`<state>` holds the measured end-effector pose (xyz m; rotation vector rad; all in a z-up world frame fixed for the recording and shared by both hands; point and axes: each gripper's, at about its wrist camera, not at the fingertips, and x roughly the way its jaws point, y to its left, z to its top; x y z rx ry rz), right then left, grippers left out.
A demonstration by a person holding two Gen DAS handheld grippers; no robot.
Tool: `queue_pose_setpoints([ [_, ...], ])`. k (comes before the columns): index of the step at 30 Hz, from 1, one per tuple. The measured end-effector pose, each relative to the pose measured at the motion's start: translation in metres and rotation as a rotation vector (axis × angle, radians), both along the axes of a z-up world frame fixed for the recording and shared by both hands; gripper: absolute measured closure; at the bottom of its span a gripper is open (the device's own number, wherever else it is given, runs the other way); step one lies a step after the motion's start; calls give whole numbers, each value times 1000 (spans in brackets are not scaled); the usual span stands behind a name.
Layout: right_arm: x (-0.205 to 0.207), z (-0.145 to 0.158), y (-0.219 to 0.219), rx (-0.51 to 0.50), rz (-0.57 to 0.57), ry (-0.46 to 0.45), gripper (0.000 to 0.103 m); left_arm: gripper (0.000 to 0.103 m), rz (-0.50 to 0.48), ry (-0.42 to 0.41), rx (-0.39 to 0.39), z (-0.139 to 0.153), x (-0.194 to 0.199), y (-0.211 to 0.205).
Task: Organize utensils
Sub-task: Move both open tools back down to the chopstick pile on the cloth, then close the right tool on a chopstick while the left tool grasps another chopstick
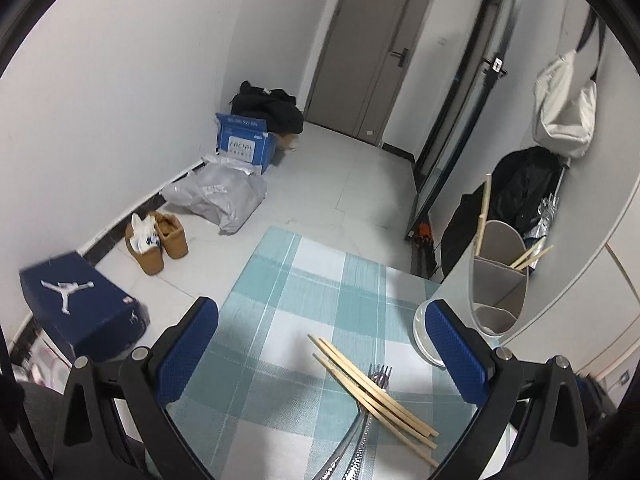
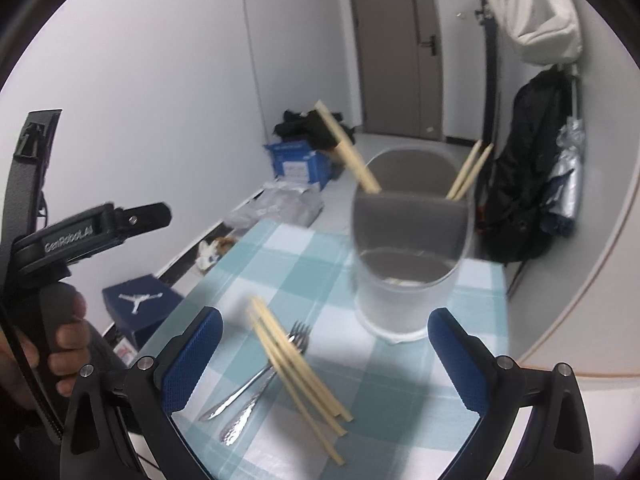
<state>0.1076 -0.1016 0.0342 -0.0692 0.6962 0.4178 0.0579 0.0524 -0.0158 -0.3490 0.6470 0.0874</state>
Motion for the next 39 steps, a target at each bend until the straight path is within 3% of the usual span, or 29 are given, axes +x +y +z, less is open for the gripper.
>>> queue_pose_setpoints([
  [5, 6, -22, 14, -60, 16, 37, 0, 2, 51, 19, -4, -22, 0, 10],
  [8, 14, -35, 20, -76, 29, 67, 0, 2, 50, 92, -40, -39, 3, 18],
  [18, 59, -73, 53, -140, 74, 171, 2, 2, 84, 295, -4, -65, 17, 32],
  [23, 76, -83, 72, -184, 135, 178, 12, 2, 106, 286, -31, -65, 15, 44],
  [27, 95, -99, 88, -237, 157, 221, 31, 2, 110, 294, -52, -69, 17, 51],
  [39, 113, -118, 118, -342, 298, 302, 68, 2, 83, 278, -134, -69, 22, 60],
])
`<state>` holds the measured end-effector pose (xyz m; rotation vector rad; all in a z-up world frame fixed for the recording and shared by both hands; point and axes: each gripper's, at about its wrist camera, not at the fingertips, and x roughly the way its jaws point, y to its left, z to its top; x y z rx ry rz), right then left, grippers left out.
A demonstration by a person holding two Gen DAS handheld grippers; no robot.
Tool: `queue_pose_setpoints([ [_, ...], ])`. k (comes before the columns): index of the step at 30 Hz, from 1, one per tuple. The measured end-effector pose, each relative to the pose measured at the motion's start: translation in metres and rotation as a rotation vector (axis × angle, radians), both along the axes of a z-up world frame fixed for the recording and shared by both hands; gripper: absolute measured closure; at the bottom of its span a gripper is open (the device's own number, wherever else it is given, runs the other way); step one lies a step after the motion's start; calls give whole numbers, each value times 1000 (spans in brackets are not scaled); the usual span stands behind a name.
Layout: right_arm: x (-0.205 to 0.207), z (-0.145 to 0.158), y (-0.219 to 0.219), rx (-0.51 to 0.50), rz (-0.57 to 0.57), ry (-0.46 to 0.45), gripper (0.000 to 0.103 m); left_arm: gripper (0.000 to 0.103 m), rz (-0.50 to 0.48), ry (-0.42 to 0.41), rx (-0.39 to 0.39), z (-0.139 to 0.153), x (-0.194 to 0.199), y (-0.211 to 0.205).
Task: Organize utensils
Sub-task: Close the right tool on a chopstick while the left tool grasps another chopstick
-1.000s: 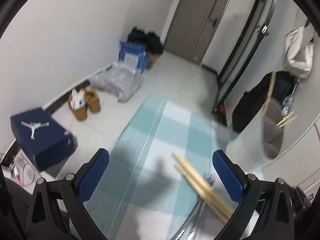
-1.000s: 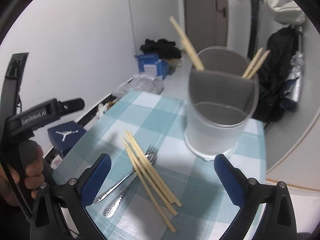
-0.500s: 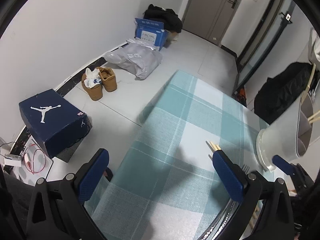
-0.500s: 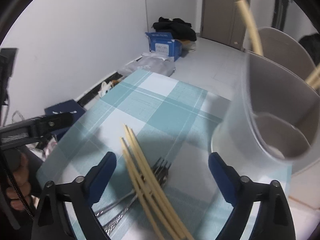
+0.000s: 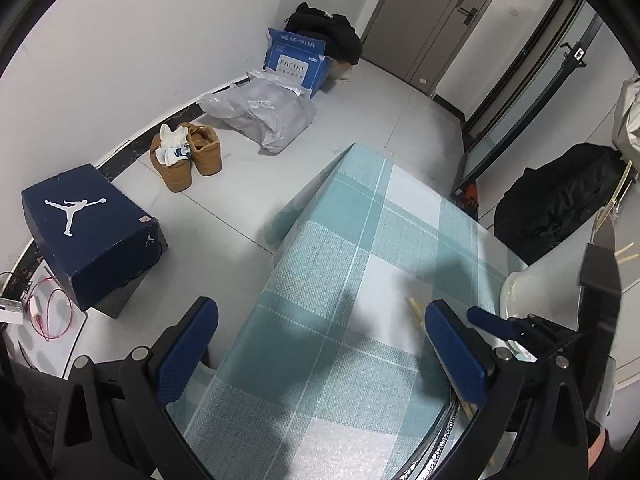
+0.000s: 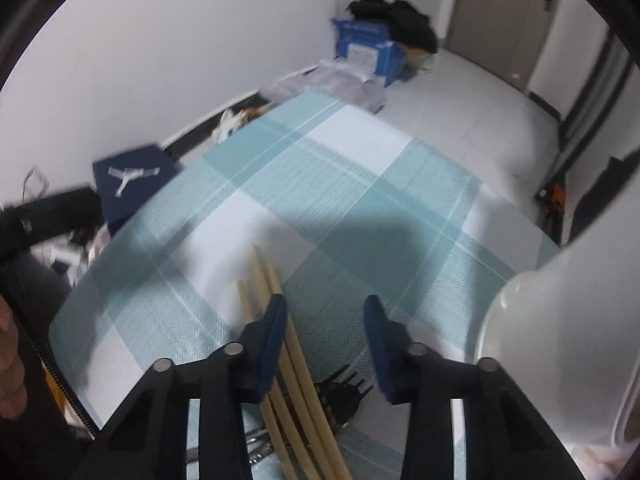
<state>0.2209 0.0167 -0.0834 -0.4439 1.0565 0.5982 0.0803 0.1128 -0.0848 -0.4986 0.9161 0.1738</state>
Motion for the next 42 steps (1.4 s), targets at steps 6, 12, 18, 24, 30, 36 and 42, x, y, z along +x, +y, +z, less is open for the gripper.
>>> queue_pose_setpoints([
  [6, 2, 2, 15, -76, 89, 9, 69, 2, 17, 10, -47, -3, 1, 8],
  [12, 0, -7, 28, -137, 154, 25, 69, 2, 37, 20, -92, -3, 1, 13],
  [18, 6, -8, 30, -91, 166, 58, 87, 2, 39, -11, -150, -1, 0, 16],
  [24, -1, -5, 28, -76, 191, 70, 98, 2, 59, -9, -179, -5, -2, 17],
  [30, -15, 31, -13, 34, 73, 6, 98, 2, 20, -20, -160, -6, 0, 1],
  [36, -37, 67, -64, 189, -38, -56, 98, 2, -132, 68, -132, -15, 11, -38],
  [42, -44, 83, -110, 349, -147, -70, 98, 3, -219, 139, -170, -27, 17, -66],
])
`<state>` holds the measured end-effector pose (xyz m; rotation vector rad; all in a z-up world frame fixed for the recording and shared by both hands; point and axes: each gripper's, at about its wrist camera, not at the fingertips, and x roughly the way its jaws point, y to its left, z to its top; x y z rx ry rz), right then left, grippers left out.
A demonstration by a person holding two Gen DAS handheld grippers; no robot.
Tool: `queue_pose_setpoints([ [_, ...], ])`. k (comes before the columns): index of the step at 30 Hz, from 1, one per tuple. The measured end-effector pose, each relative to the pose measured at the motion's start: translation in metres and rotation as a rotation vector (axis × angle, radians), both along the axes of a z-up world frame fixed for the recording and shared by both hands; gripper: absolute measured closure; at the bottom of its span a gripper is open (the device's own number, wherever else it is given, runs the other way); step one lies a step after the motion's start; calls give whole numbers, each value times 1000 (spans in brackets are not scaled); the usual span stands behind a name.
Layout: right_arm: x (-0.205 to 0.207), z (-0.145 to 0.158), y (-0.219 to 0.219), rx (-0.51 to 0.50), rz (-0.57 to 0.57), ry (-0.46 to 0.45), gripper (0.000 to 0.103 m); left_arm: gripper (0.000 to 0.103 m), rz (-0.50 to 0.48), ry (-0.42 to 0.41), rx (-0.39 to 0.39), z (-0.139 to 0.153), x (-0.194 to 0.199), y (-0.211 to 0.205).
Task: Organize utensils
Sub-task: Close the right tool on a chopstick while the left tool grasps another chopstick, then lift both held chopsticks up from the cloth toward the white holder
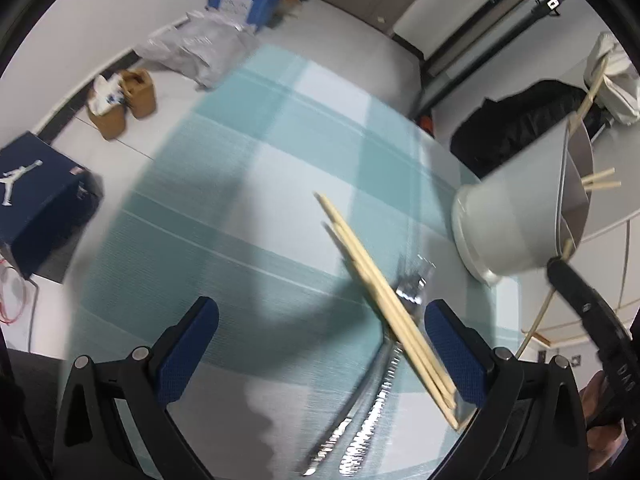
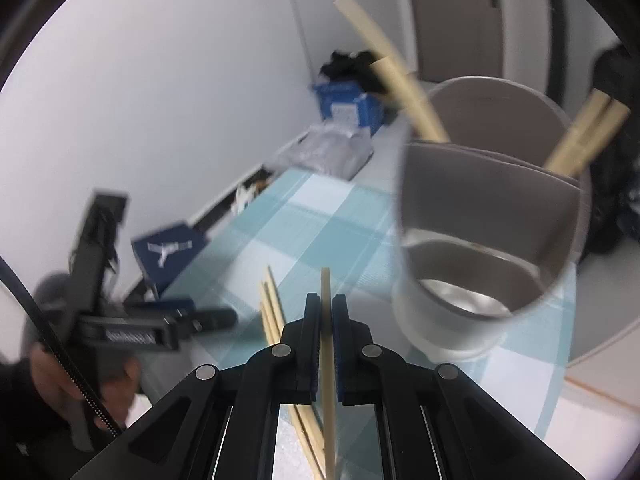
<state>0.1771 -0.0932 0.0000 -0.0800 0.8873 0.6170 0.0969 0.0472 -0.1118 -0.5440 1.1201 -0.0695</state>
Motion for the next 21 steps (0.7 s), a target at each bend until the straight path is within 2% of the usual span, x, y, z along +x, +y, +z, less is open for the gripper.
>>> queue_pose_setpoints([
  [4, -3, 5, -23, 79, -47, -7, 98, 9, -20, -7, 5, 3, -2, -7],
  [6, -2, 5, -33, 114, -61, -13, 98, 24, 1, -26, 15, 6, -4, -7],
  [8, -2, 3, -41, 140, -74, -16, 98, 31, -12, -19, -10, 5, -5, -10],
  [10, -1, 2, -48, 158, -84, -14, 98, 36, -15, -31, 7, 7, -6, -13],
  [12, 2, 0, -53, 179, -90, -5, 98, 49, -26, -25, -9, 6, -4, -18],
  [14, 0, 1, -57, 193, -94, -6, 98, 53, -26, -26, -14, 5, -3, -20],
  [19, 2, -1, -65, 224, -104, 8, 98, 73, 13, -24, -18, 3, -4, -21],
  [21, 2, 2, -72, 231, -102, 11, 98, 88, 20, -10, -26, 1, -4, -18],
])
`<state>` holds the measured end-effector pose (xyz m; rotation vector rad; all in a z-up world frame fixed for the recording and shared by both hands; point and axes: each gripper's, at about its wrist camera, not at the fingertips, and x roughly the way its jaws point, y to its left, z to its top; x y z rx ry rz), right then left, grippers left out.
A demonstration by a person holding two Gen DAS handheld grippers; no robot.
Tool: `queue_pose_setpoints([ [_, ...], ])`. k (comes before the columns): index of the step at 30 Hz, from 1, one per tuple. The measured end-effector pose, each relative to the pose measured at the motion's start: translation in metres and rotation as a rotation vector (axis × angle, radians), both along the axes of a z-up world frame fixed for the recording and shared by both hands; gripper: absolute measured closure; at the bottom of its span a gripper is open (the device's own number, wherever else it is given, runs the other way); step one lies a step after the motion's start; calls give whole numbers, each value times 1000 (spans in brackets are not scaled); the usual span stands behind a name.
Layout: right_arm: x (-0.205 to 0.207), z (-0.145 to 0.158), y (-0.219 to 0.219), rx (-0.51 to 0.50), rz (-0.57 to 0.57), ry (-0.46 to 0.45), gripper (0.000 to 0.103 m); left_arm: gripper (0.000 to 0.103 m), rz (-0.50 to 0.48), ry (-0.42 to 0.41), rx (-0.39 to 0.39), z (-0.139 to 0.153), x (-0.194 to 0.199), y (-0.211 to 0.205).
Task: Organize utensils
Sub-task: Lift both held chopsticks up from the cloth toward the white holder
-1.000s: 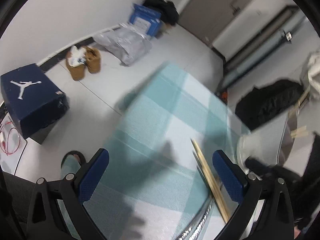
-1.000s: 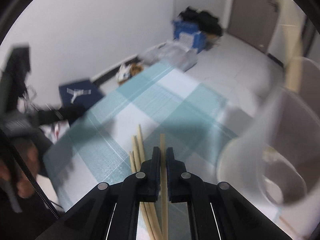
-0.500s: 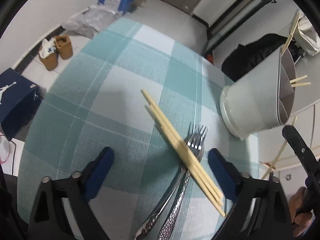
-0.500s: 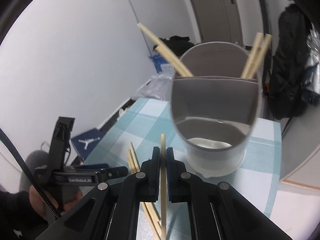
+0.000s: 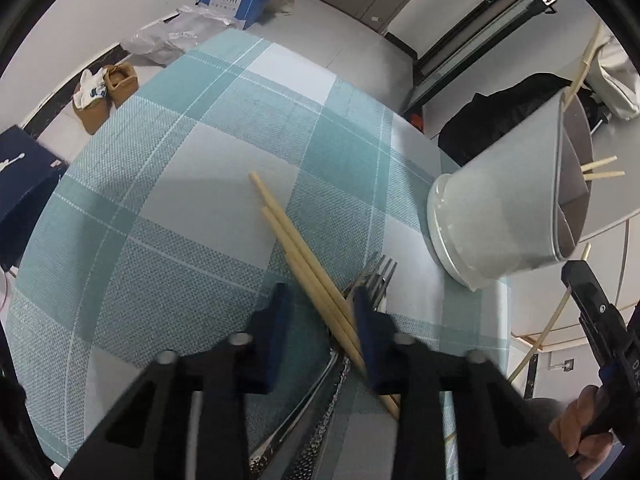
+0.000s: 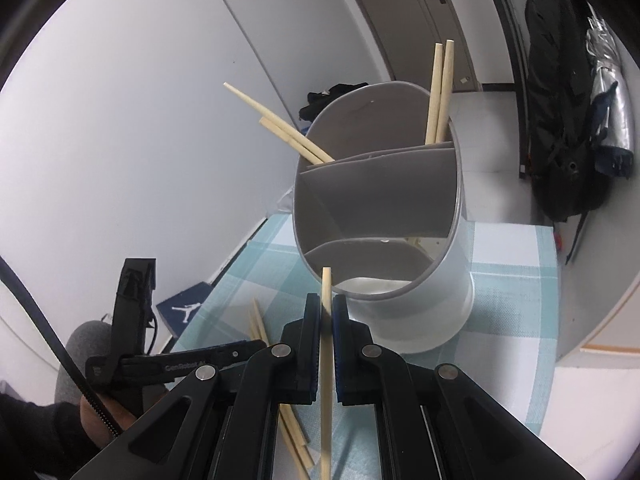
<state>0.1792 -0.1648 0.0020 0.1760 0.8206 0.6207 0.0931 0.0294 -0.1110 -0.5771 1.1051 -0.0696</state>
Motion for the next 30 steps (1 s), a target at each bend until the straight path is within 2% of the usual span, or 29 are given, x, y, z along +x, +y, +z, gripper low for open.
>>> queue_pose_setpoints([
  [6, 0, -1, -3, 8, 8, -6, 98, 100, 33, 11, -45, -4, 12, -3],
  [17, -3, 0, -10, 2, -25, -22, 98, 102, 44, -10, -51, 5, 7, -2],
  [25, -18, 9, -4, -25, -45, -73, 98, 102, 56, -107, -48, 28, -3, 0],
  [30, -29, 18, 2, -35, -62, -100, 98, 102, 40, -186, -17, 47, -13, -6],
])
